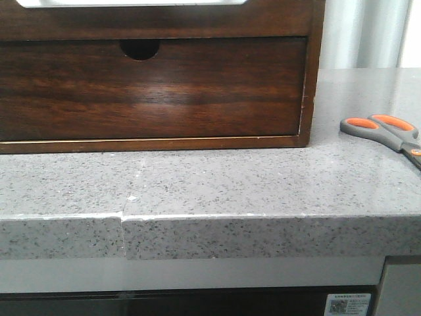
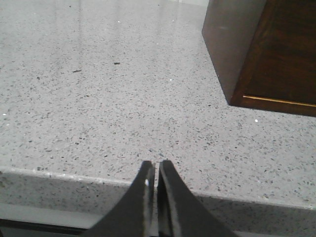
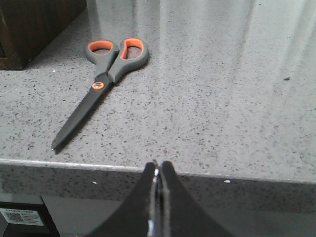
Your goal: Put scissors in drawer with both arms
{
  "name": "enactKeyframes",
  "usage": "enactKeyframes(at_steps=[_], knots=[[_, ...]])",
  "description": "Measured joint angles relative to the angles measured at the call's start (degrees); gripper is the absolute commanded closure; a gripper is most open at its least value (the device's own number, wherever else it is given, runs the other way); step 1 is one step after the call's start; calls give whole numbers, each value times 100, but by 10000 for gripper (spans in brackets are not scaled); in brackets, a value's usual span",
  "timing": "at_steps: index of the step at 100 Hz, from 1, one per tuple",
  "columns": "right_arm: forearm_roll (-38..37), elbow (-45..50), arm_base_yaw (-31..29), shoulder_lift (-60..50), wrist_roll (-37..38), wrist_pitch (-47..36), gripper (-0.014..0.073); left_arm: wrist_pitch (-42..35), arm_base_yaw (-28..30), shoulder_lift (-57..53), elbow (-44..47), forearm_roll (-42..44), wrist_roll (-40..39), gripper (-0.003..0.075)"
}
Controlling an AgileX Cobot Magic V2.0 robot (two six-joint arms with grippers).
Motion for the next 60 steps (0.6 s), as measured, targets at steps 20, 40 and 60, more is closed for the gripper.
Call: enactKeyframes(at_steps=[20,40,60], knots=[[0,0,0,0,0,0,656,-21,0,0,0,125,0,742],[0,0,0,0,0,0,656,-43,0,0,10,307,0,742],[-9,24,0,0,0,-242,656,-145,0,0,10,446,0,742]])
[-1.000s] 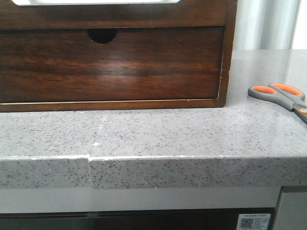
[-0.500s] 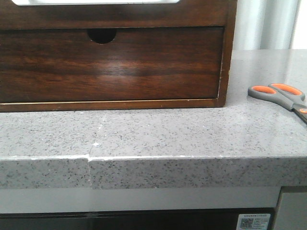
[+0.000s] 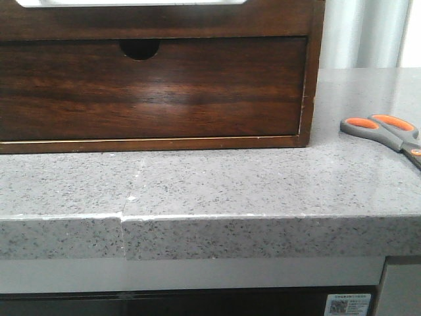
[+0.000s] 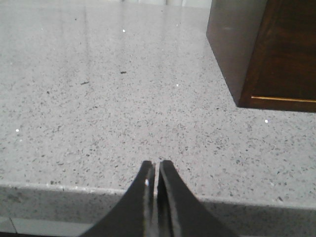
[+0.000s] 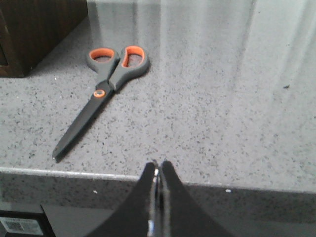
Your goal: Put scissors in drawer with both arms
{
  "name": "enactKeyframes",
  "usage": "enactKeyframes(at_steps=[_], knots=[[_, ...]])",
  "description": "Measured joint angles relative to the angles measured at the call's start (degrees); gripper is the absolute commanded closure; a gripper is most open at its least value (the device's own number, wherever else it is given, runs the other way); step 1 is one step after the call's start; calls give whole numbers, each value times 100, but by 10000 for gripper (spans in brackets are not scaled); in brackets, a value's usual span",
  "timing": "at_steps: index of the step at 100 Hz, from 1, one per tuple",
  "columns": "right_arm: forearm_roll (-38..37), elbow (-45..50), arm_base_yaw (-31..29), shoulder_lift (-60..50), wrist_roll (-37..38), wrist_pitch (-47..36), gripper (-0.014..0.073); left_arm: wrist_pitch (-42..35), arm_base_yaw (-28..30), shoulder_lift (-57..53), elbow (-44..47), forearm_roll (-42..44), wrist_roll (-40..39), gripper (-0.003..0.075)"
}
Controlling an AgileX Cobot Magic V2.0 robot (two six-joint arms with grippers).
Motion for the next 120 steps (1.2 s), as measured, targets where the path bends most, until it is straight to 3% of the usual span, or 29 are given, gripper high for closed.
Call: enactKeyframes(at_steps=[66,103,120], knots=[[202,8,0,0,0,-1008,656,-718,0,0,2,27,0,742],[205,8,0,0,0,-1840,656,-1655,0,0,2,27,0,742],[342,-4,0,0,82,-1807,656,-2066,0,0,0,27,0,742]])
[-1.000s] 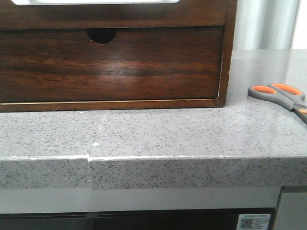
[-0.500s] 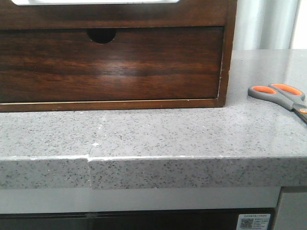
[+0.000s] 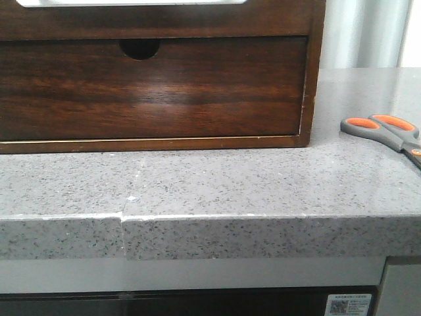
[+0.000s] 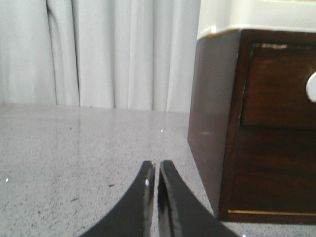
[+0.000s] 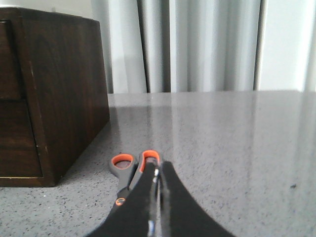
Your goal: Put scissors in drawer with both arms
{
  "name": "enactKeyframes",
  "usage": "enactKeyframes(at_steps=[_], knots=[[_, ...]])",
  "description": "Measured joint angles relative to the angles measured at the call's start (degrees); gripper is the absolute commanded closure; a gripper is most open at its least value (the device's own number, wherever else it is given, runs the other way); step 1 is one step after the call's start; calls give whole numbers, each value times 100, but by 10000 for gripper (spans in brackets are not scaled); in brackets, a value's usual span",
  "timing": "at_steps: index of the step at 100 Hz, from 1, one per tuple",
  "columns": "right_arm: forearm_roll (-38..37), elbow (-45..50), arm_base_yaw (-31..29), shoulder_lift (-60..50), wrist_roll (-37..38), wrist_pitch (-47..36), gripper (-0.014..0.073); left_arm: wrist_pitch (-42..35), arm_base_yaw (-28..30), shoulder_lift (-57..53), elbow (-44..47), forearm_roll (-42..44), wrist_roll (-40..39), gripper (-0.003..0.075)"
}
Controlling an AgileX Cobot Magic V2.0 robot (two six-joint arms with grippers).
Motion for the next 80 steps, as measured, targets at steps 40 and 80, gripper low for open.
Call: enactKeyframes(at_steps=[40,80], knots=[[132,-1097,0,645,43,1888,656,1031,0,420,-993,160,0,742],[271,-1225,0,1132,46,2056,656,930,0,872,-1338,196,0,623]])
